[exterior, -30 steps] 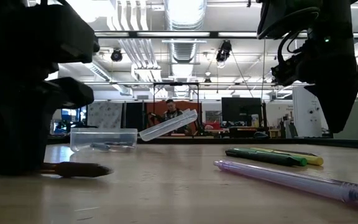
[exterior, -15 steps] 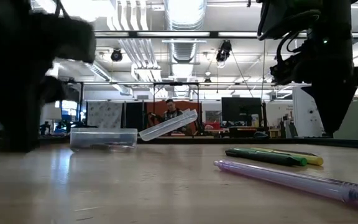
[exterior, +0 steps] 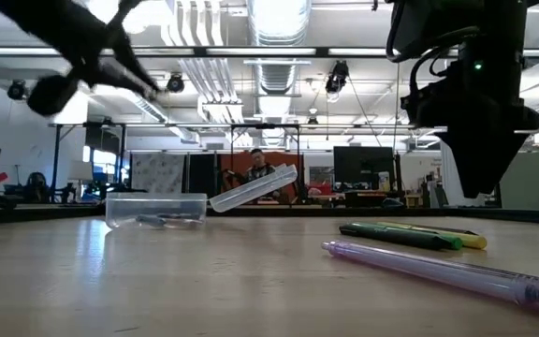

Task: Pick & place school supplies into a supply box
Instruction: Put the brown pen into the transparent supply box, then put the black pen into the transparent supply box

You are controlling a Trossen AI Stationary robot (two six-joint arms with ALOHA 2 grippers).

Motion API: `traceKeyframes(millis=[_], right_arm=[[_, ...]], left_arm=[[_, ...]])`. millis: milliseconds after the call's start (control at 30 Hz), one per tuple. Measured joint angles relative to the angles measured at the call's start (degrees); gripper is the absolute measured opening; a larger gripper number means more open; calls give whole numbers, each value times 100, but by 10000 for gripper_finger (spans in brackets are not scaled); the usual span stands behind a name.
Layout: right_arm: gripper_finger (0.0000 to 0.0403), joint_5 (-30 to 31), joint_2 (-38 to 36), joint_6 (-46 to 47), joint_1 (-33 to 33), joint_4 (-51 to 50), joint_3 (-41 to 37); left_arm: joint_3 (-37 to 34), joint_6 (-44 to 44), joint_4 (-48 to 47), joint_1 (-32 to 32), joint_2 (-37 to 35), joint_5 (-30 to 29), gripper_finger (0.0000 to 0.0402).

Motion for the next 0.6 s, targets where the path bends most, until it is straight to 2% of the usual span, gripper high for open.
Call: traceKeyframes(millis=[200, 300, 367, 467, 600], right_arm=[[219, 86, 0, -10, 0, 242, 0], [219, -5, -1, -20, 0, 172, 0], [219, -13, 0, -18, 4, 105, 0], [219, -17, -2, 27, 2, 43, 0], [219, -130, -2, -121, 2, -194, 0]], left_arm=[[-990, -231, 711, 1463, -36, 613, 32], [-1451, -603, 1330, 2170, -40, 2188, 55], [-1634, -83, 1918, 2359, -40, 3013, 67], [-1668, 459, 2342, 2356, -47, 3056, 79], [-1315, 1088, 2306, 2361, -83, 2996, 84]])
